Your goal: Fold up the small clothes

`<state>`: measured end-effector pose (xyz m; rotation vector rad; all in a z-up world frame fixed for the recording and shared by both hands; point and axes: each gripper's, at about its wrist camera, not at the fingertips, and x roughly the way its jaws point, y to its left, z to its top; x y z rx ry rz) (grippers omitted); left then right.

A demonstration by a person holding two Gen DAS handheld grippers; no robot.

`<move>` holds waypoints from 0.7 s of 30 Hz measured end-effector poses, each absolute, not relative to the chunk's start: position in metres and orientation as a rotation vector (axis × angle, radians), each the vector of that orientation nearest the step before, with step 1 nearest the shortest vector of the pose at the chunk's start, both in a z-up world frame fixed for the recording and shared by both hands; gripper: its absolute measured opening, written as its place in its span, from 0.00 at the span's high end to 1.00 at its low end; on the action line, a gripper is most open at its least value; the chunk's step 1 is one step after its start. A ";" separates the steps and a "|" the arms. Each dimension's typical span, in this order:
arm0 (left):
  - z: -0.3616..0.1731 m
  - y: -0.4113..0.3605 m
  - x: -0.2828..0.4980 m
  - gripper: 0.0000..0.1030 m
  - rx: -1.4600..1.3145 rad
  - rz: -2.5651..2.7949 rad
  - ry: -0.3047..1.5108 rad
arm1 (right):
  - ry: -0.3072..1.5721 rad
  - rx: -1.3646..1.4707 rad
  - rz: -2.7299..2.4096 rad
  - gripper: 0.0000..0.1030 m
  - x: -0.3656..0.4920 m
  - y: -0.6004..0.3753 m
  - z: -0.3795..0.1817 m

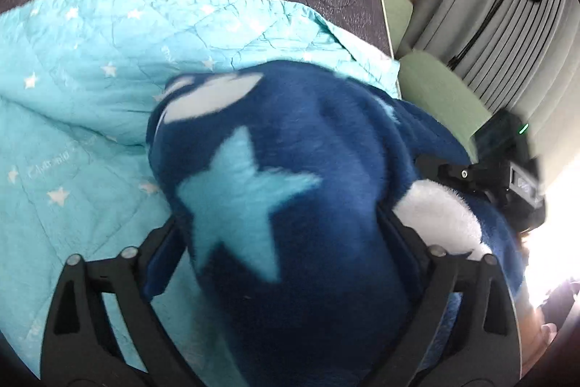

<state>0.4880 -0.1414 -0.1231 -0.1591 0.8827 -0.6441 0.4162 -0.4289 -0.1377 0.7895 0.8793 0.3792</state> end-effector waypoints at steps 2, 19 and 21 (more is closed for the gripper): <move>-0.122 -0.145 0.481 0.04 -0.129 -0.649 0.858 | 0.827 0.920 0.449 0.20 0.413 -0.438 -0.158; -0.047 -0.121 0.387 0.05 -0.026 -0.577 0.677 | 0.767 0.583 -0.018 0.20 0.276 -0.447 -0.059; -0.030 -0.113 0.352 0.04 -0.013 -0.585 0.640 | 0.746 0.506 -0.026 0.20 0.238 -0.429 -0.040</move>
